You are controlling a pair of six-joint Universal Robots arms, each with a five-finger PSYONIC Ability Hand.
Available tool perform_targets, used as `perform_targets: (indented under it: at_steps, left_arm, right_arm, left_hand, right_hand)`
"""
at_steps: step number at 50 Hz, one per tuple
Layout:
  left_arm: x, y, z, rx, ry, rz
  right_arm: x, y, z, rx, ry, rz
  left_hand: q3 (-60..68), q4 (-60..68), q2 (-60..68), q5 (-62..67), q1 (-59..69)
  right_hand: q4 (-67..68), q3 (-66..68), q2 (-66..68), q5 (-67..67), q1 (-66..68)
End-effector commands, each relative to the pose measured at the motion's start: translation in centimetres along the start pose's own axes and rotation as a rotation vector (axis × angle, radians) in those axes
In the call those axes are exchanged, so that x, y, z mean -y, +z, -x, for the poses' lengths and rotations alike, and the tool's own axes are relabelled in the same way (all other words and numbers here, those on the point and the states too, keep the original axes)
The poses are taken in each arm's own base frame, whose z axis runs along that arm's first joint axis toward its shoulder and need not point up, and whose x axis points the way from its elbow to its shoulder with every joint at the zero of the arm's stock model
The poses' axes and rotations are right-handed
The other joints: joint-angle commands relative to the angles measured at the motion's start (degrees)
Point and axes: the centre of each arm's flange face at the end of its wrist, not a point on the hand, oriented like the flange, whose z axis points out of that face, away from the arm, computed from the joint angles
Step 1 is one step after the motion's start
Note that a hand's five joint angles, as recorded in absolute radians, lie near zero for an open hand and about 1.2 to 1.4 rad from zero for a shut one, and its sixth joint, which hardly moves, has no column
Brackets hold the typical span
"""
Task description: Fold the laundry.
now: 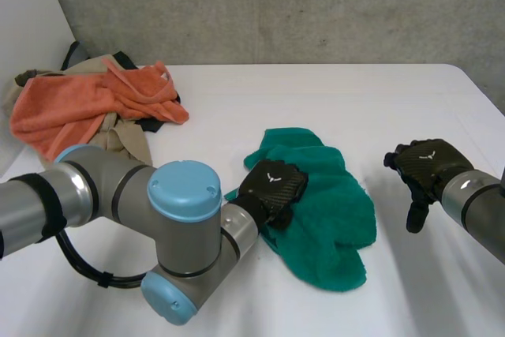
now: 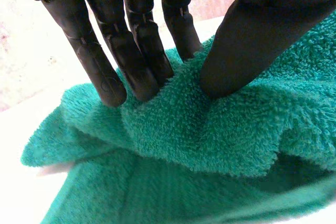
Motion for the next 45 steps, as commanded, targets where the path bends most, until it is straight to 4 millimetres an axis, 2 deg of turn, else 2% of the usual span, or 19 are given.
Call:
perform_targets:
  at_steps: [1,3,4,6,7,11,15,19,24,28,32,40,45]
  left_arm:
    - [3.7,-0.7,0.6,0.064,0.082,-0.084]
    - [5.3,-1.2,1.0,0.095,0.083,-0.121]
    - [7.1,-1.8,1.4,0.123,0.084,-0.161]
    - [8.9,-2.5,1.8,0.146,0.086,-0.205]
    - [10.6,-3.3,2.2,0.164,0.088,-0.248]
    - [14.3,-5.1,2.6,0.185,0.094,-0.346]
    - [16.5,-6.0,2.9,0.202,0.099,-0.408]
    - [17.7,-6.2,3.1,0.211,0.103,-0.444]
    - [19.0,-6.5,3.3,0.222,0.113,-0.480]
    - [19.8,-6.6,3.4,0.231,0.121,-0.505]
    - [20.5,-6.7,3.5,0.235,0.123,-0.524]
    - [21.0,-6.8,3.5,0.247,0.122,-0.536]
    - [21.0,-7.0,3.2,0.254,0.121,-0.534]
  right_arm:
    - [0.3,0.3,-1.2,-0.033,0.017,-0.011]
    - [0.6,0.1,-2.0,-0.055,0.035,-0.016]
    - [0.7,0.0,-2.3,-0.062,0.044,-0.020]
    - [1.1,-0.3,-3.0,-0.070,0.093,-0.031]
    - [1.2,-0.4,-3.1,-0.068,0.111,-0.035]
    - [1.5,-0.8,-3.0,0.000,0.247,-0.017]
    - [1.4,-1.4,-2.0,0.105,0.368,0.017]
    - [1.2,-1.5,-0.9,0.197,0.487,0.037]
    - [0.7,-0.6,0.5,0.281,0.688,0.073]
    - [0.8,0.0,3.5,0.404,0.840,0.113]
    - [1.4,0.1,6.0,0.469,0.901,0.134]
    - [3.3,0.2,9.3,0.562,0.975,0.107]
    - [4.7,-0.3,11.2,0.621,0.951,0.073]
  left_hand:
    - [12.07,11.59,11.69,14.55,16.05]
    - [12.07,11.59,11.69,14.55,16.05]
    - [12.07,11.59,11.69,14.55,16.05]
    - [12.07,11.59,11.69,14.55,16.05]
    - [12.07,11.59,11.69,14.55,16.05]
    - [12.07,11.59,11.69,14.55,16.05]
    - [12.07,11.59,11.69,14.55,16.05]
    - [12.07,11.59,11.69,14.55,16.05]
    - [12.07,11.59,11.69,14.55,16.05]
    - [12.07,11.59,11.69,14.55,16.05]
    - [12.07,11.59,11.69,14.55,16.05]
    - [12.07,11.59,11.69,14.55,16.05]
    - [12.07,11.59,11.69,14.55,16.05]
  right_hand:
    - [-3.15,-2.10,-2.71,-3.37,-0.90]
    - [-3.32,-2.27,-2.88,-3.54,-1.07]
    - [-3.40,-2.36,-2.96,-3.63,-1.15]
    - [-3.40,-2.36,-2.96,-3.63,-1.15]
    - [-3.40,-2.36,-2.96,-3.63,-1.15]
    - [-3.40,-2.36,-2.96,-3.63,-1.15]
    - [-3.40,-2.36,-2.96,-3.63,-1.15]
    - [-3.40,-2.36,-2.96,-3.63,-1.15]
    - [-3.40,-2.36,-2.96,-3.63,-1.15]
    - [-3.40,-2.36,-2.96,-3.63,-1.15]
    - [-3.40,-2.36,-2.96,-3.63,-1.15]
    - [-3.40,-2.36,-2.96,-3.63,-1.15]
    - [-3.40,-2.36,-2.96,-3.63,-1.15]
